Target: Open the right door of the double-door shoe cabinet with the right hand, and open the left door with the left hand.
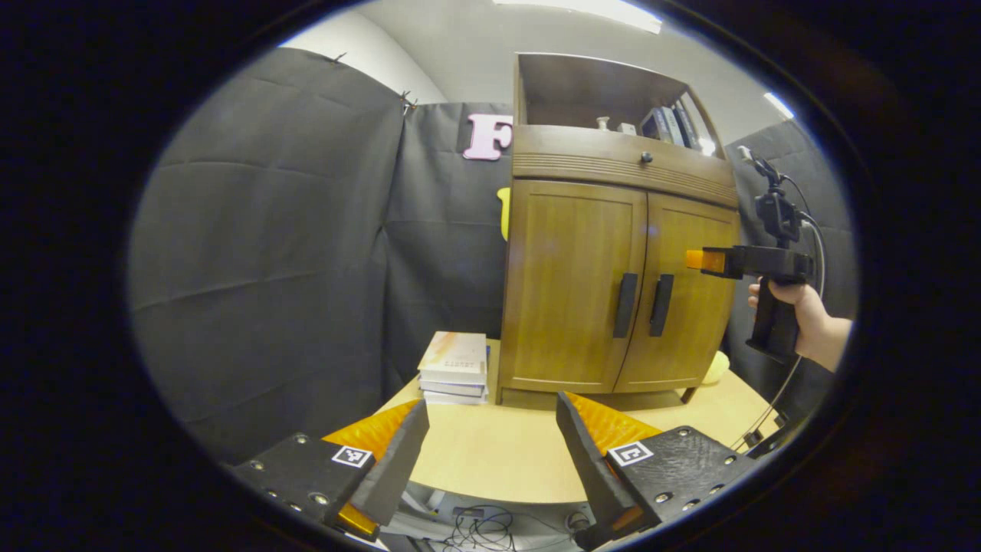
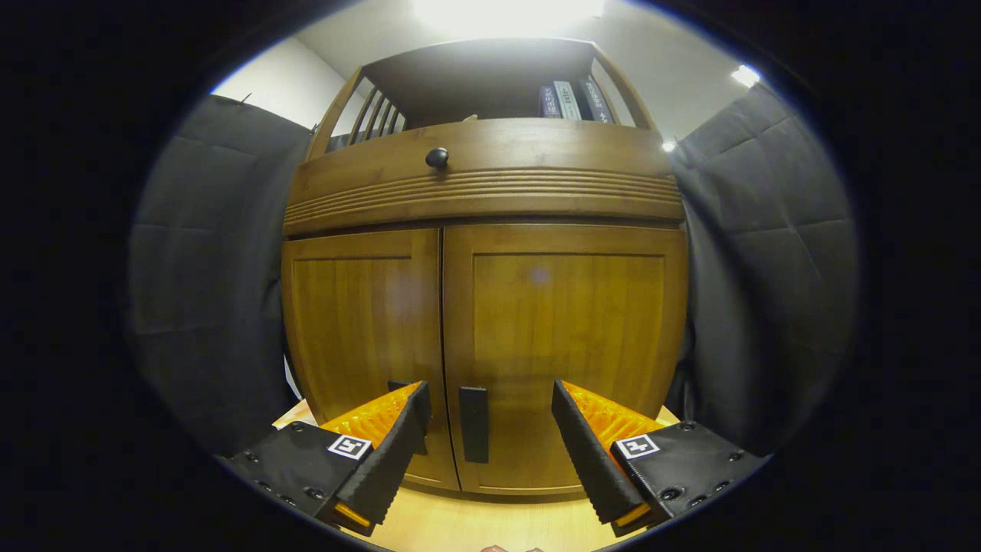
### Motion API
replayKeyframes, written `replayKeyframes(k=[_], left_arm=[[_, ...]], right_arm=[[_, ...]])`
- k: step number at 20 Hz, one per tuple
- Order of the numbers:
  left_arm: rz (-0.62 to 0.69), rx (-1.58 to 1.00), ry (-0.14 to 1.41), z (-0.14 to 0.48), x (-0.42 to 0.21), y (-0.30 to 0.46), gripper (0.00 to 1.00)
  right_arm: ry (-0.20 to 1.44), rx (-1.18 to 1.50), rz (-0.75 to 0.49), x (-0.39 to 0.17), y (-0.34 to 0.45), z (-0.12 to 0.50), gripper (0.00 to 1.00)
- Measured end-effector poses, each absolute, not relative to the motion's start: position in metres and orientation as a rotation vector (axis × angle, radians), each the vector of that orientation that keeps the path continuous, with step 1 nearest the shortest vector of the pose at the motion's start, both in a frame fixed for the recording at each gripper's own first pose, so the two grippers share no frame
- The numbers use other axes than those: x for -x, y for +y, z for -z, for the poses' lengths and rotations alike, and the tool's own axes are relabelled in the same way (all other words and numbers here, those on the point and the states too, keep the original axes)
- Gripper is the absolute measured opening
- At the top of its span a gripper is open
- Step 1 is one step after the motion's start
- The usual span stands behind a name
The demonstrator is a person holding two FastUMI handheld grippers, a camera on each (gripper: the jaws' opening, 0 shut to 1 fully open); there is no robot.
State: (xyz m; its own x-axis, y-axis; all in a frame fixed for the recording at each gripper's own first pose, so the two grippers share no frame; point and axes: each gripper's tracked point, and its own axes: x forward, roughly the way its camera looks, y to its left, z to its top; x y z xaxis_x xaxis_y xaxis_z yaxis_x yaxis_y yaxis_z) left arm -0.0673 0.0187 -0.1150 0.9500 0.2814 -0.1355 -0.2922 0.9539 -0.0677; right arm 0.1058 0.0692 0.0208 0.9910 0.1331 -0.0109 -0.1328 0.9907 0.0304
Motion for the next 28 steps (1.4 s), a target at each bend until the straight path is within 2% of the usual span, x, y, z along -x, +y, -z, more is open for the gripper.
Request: replayKeyframes(k=[2,3,9,10,11,14,15,19,24,26,28], left_arm=[[-0.319,0.095,0.126,0.115,0.066,0.021,0.96],[-0.334,0.100,0.127,0.115,0.064,0.023,0.96],[-0.388,0.129,0.132,0.111,0.046,0.022,0.96],[-0.392,0.120,0.138,0.112,0.041,0.021,0.96],[-0.395,0.114,0.142,0.115,0.039,0.020,0.96],[-0.392,0.113,0.151,0.117,0.027,0.015,0.96],[-0.396,0.111,0.157,0.119,0.023,0.014,0.96],[-0.394,0.121,0.171,0.123,0.011,0.011,0.95],[-0.377,0.099,0.176,0.124,0.000,0.003,0.95],[-0.373,0.103,0.162,0.120,0.000,0.002,0.96],[-0.364,0.121,0.156,0.121,-0.001,-0.002,0.95]], right_arm=[[0.027,-0.029,-0.137,-0.122,0.075,-0.014,0.97],[0.037,-0.031,-0.140,-0.129,0.077,-0.010,1.00],[0.095,-0.002,-0.142,-0.165,0.087,0.017,0.97],[0.106,-0.002,-0.142,-0.170,0.088,0.023,1.00],[0.116,-0.001,-0.140,-0.175,0.089,0.028,0.97],[0.144,0.005,-0.137,-0.188,0.089,0.039,1.00],[0.155,0.002,-0.136,-0.192,0.089,0.043,0.97],[0.183,0.002,-0.148,-0.199,0.089,0.049,0.97],[0.187,-0.007,-0.154,-0.201,0.093,0.045,0.66],[0.202,-0.014,-0.158,-0.202,0.095,0.050,0.44],[0.210,-0.025,-0.150,-0.201,0.096,0.052,0.43]])
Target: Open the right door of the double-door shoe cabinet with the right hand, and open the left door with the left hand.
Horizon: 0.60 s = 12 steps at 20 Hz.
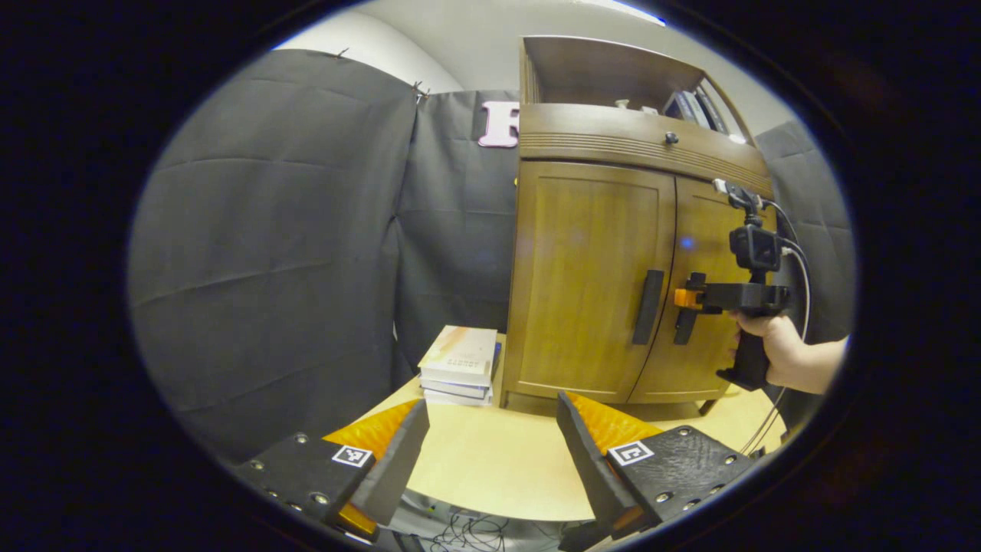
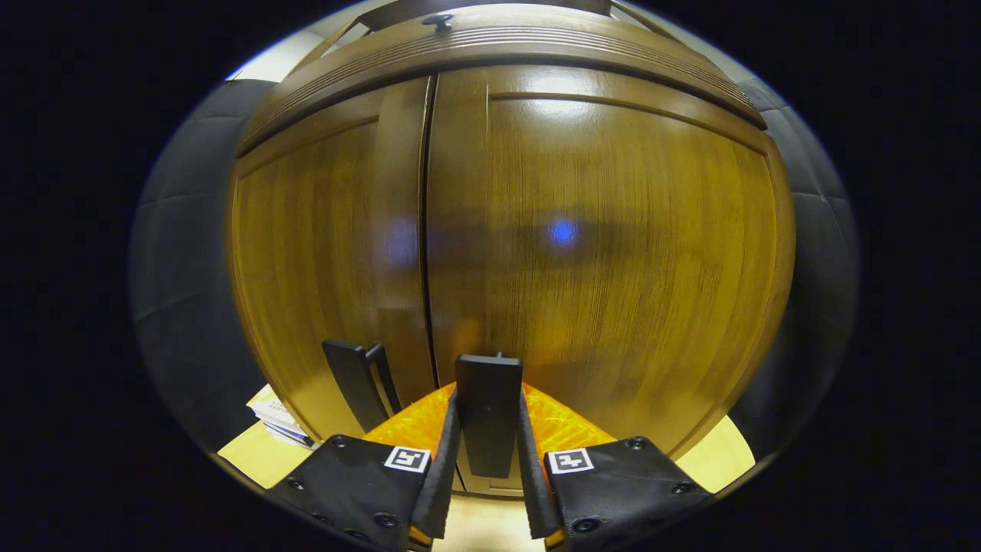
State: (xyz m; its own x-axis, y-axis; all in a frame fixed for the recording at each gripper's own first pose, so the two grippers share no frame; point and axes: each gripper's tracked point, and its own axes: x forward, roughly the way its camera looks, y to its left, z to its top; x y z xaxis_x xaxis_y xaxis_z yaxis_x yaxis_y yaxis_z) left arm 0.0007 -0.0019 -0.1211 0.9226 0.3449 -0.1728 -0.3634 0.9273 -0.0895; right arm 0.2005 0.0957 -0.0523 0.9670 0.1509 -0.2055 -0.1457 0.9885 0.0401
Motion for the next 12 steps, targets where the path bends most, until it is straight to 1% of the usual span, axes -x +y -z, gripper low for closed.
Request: replayKeyframes(k=[1,2,4,5,7,12], left_arm=[[-0.360,0.126,0.159,0.124,0.000,-0.003,0.95],[-0.360,0.124,0.163,0.126,0.000,-0.003,0.95],[-0.361,0.114,0.169,0.128,0.005,-0.002,0.95],[-0.363,0.109,0.172,0.131,0.009,-0.001,0.95],[-0.364,0.113,0.176,0.133,0.014,0.001,0.96],[-0.343,0.131,0.176,0.131,0.022,0.001,0.95]], right_arm=[[0.222,-0.030,-0.143,-0.204,0.096,0.053,0.33],[0.221,-0.036,-0.138,-0.204,0.095,0.053,0.32],[0.218,-0.027,-0.141,-0.202,0.094,0.052,0.34],[0.222,-0.023,-0.154,-0.202,0.093,0.052,0.25],[0.228,-0.037,-0.174,-0.199,0.095,0.053,0.27],[0.222,-0.034,-0.187,-0.184,0.089,0.050,0.25]])
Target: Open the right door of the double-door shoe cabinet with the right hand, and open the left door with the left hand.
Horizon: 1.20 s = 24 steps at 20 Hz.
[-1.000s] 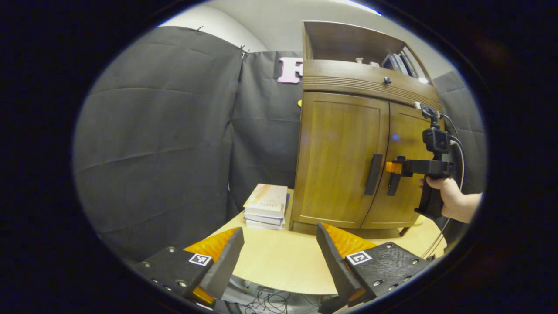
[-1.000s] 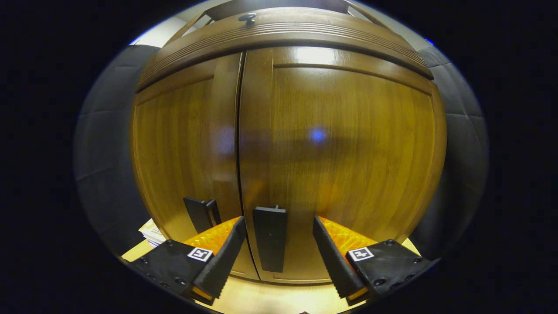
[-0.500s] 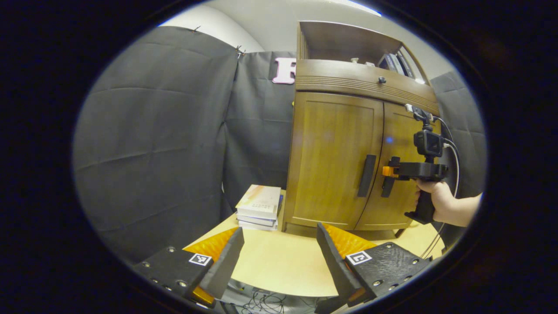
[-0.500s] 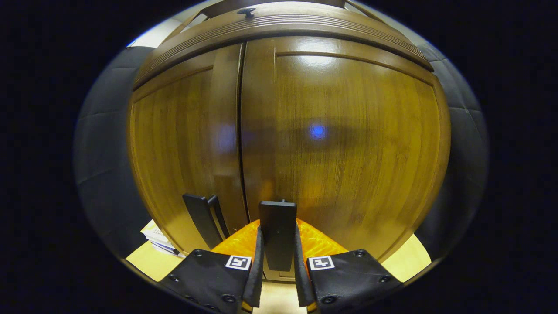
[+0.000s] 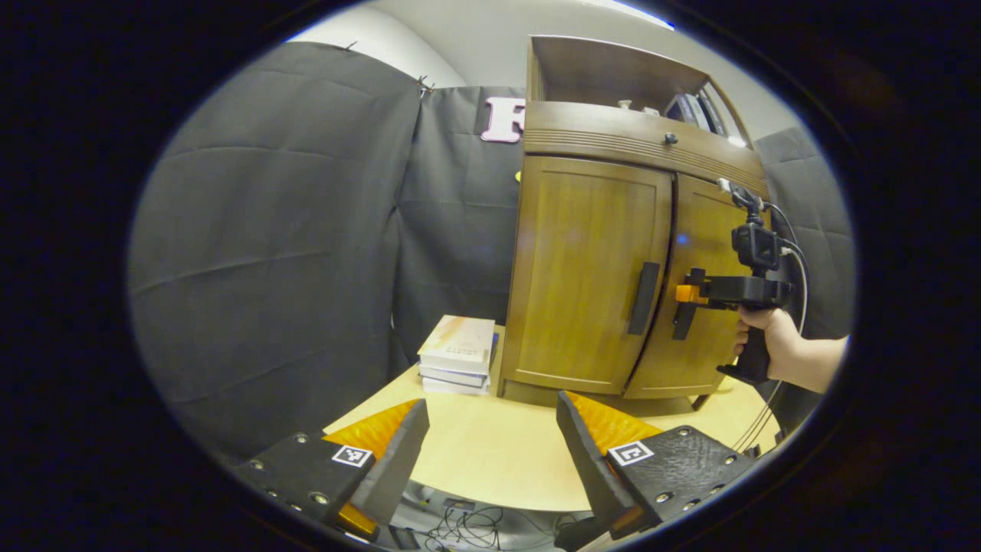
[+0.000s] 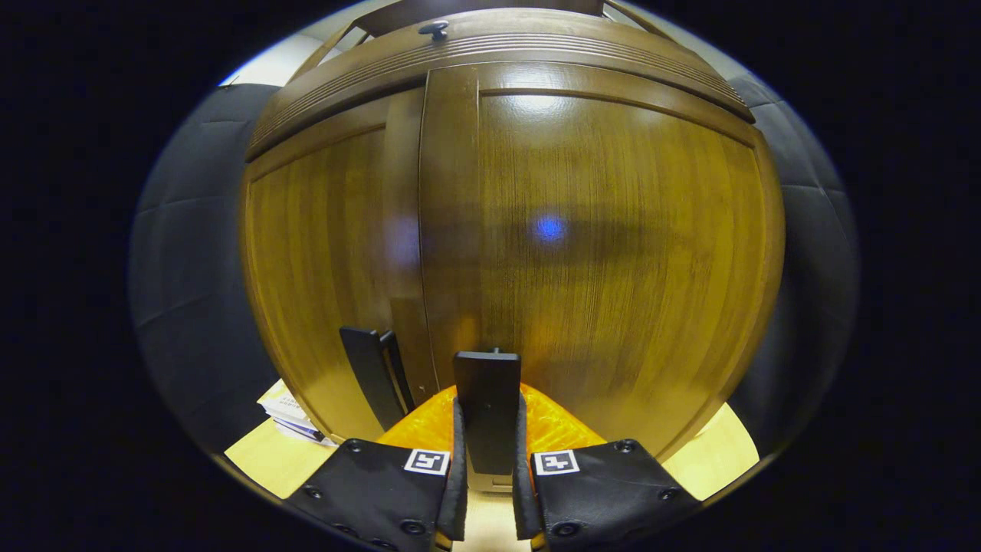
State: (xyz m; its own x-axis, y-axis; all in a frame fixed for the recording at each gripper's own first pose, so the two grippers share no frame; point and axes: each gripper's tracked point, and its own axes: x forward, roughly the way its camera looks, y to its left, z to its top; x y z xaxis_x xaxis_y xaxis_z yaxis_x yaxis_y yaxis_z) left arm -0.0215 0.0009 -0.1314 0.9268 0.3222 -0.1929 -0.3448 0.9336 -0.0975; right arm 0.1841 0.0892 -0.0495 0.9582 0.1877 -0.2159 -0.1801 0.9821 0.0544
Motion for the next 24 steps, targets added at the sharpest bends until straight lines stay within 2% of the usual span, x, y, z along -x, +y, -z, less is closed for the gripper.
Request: replayKeyframes(k=[24], left_arm=[[0.076,0.110,0.089,0.108,0.052,-0.104,0.95]], right_arm=[[0.197,-0.028,-0.183,-0.073,0.032,0.054,0.25]])
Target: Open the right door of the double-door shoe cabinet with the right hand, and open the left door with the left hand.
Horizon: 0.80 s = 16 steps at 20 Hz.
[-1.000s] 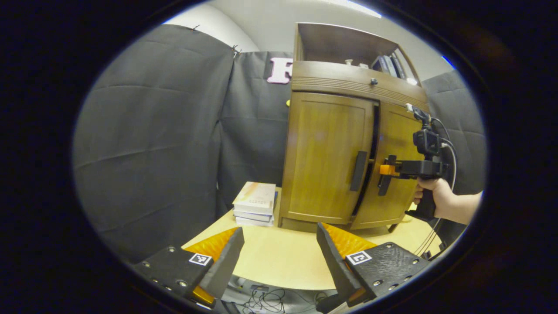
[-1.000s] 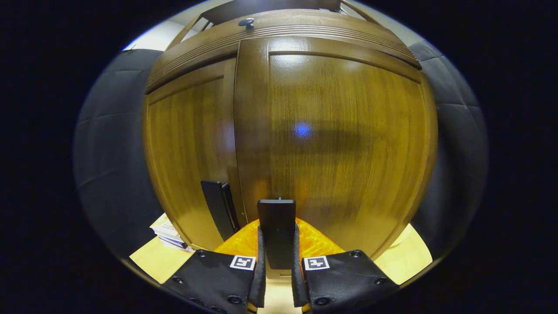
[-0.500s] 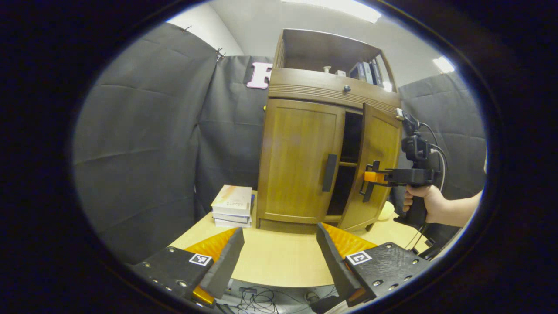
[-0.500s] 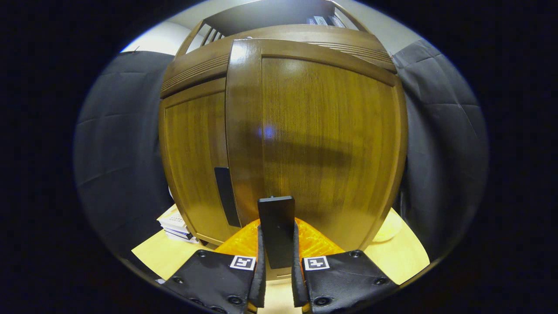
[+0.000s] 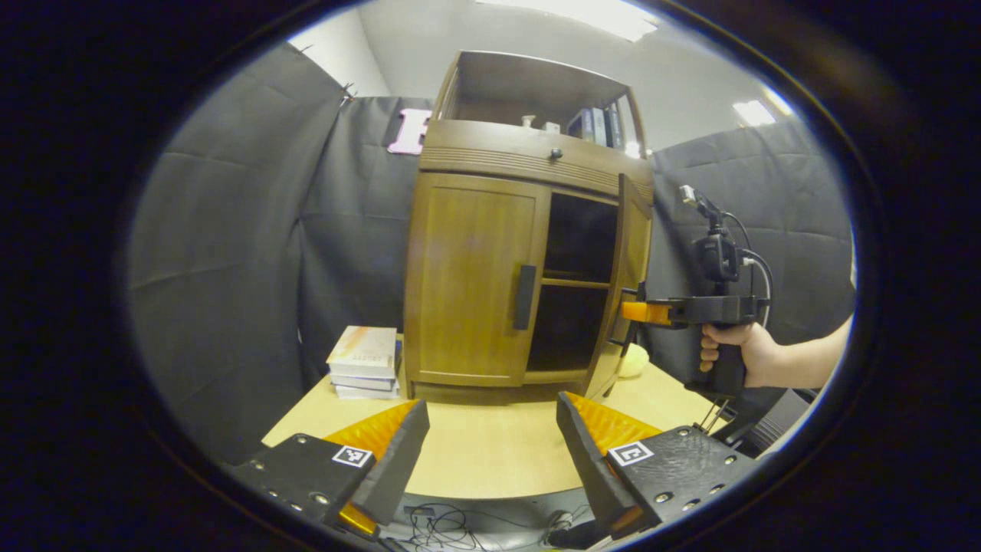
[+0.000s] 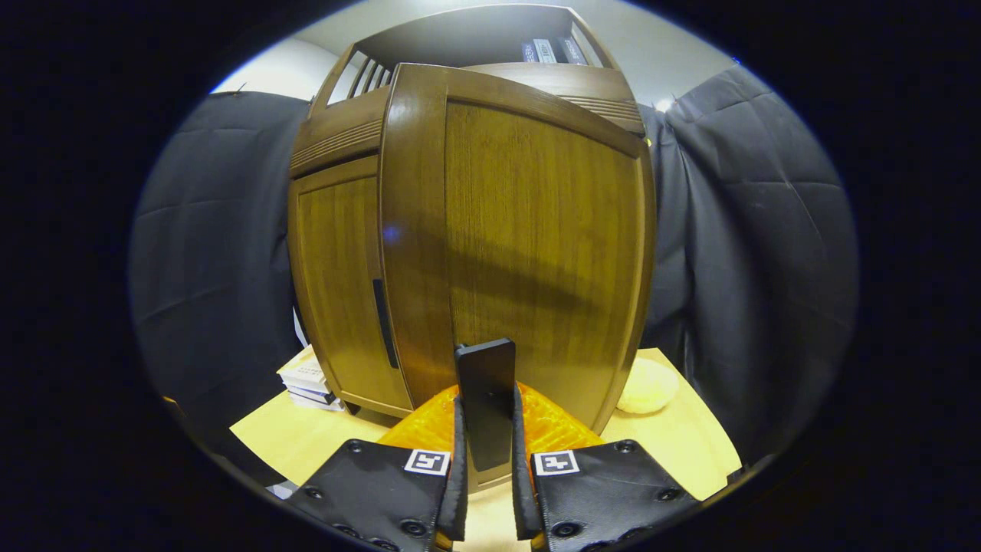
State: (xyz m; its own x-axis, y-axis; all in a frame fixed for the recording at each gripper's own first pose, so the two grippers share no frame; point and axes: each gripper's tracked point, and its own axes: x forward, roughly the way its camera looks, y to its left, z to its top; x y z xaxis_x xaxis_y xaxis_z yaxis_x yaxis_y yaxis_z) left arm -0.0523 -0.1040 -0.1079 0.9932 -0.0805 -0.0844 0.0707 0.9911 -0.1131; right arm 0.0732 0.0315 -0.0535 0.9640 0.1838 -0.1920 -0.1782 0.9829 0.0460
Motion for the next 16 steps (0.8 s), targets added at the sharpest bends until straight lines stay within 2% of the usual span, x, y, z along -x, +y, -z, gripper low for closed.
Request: replayKeyframes(k=[3,16], left_arm=[[0.101,0.116,0.077,0.102,0.050,-0.125,0.95],[-0.055,0.096,0.072,0.087,0.040,-0.166,0.96]], right_arm=[[0.193,-0.035,-0.195,-0.059,0.018,0.055,0.25],[0.189,-0.040,-0.356,-0.032,-0.048,0.062,0.25]])
